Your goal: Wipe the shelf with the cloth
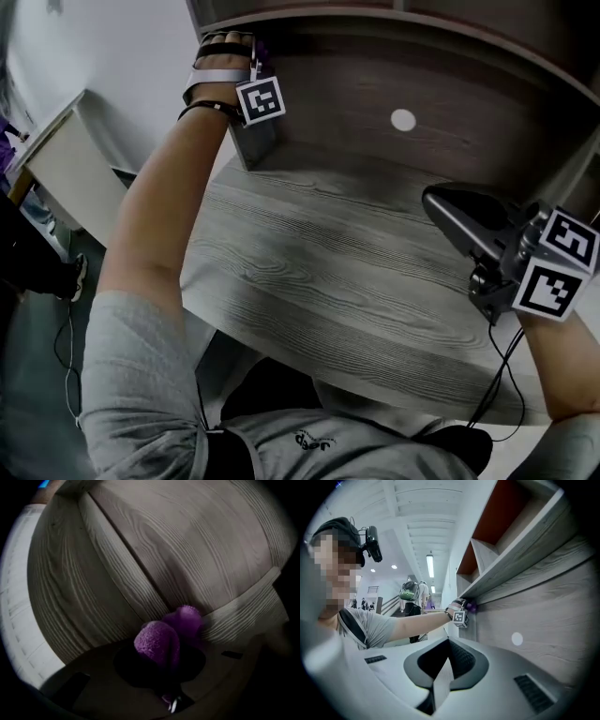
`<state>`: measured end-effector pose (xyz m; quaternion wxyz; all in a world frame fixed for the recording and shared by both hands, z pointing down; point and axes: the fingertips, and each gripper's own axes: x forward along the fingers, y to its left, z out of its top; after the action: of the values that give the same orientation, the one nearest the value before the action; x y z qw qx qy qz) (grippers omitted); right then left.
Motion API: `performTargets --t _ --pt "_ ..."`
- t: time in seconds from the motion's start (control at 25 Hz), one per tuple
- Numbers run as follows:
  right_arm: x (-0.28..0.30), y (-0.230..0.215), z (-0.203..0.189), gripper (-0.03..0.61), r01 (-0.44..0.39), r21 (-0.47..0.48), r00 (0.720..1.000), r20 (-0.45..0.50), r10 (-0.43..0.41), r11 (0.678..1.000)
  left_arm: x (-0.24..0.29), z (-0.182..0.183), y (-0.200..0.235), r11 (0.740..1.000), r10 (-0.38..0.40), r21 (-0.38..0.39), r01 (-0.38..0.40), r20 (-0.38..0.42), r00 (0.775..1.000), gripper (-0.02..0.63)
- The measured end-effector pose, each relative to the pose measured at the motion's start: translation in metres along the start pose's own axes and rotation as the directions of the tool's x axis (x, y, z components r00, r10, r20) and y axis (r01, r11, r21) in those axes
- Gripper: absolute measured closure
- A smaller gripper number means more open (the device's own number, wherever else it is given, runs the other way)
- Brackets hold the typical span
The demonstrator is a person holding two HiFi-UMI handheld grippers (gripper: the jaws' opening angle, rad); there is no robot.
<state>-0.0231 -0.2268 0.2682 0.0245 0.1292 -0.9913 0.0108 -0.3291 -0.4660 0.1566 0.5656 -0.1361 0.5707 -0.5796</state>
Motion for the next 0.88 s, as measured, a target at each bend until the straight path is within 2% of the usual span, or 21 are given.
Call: performTargets --t 0.2,0.28,0.36,0.52,0.68,0.72,0.76,0.8,0.84,0.88 --pt "-0.005 -0.002 0.003 0.565 0.008 0.009 1.000 0.014 -0.008 1.000 0.010 -0.001 -0.015 0.995 -0.067 0.068 0.074 -0.109 0.992 0.540" --pt "-0.006 -0.002 0.002 0.565 0.001 0.001 1.000 0.020 -0.001 1.000 0.006 -0.001 -0.021 0.990 -0.088 0.097 0.099 -0.116 0.989 0.540" --pt "-0.005 -0.003 -0.001 0.565 -0.007 0.000 1.000 0.020 0.007 1.000 -0.005 0.006 -0.042 0.976 -0.145 0.151 0.159 -0.097 0.985 0.540" --pt "-0.004 -0.004 -0.010 0.565 -0.015 0.022 1.000 0.002 0.015 1.000 -0.041 0.030 -0.109 0.916 -0.309 0.247 0.316 -0.069 0.949 0.540" --pt "-0.006 -0.008 -0.018 0.565 -0.013 0.030 1.000 -0.009 0.014 0.999 -0.069 0.048 -0.161 0.838 -0.425 0.347 0.421 -0.068 0.903 0.540" --pt "-0.006 -0.009 -0.019 0.565 -0.013 0.032 1.000 -0.011 0.014 0.999 -0.077 0.053 -0.173 0.815 -0.465 0.359 0.455 -0.064 0.883 0.540" --pt "-0.006 -0.009 -0.021 0.565 -0.013 0.033 1.000 -0.013 0.014 0.999 -0.085 0.057 -0.185 0.787 -0.519 0.357 0.504 -0.058 0.853 0.539" --pt "-0.006 -0.010 -0.022 0.565 -0.013 0.034 1.000 -0.016 0.014 0.999 -0.094 0.060 -0.199 0.751 -0.587 0.339 0.567 -0.049 0.808 0.538" --pt "-0.006 -0.010 -0.023 0.565 -0.013 0.036 1.000 -0.019 0.014 0.999 -0.104 0.062 -0.212 0.702 -0.664 0.311 0.640 -0.037 0.747 0.538" --pt "-0.006 -0.010 -0.024 0.565 -0.013 0.038 1.000 -0.024 0.014 0.999 -0.114 0.064 -0.225 0.643 -0.738 0.276 0.714 -0.023 0.674 0.537"
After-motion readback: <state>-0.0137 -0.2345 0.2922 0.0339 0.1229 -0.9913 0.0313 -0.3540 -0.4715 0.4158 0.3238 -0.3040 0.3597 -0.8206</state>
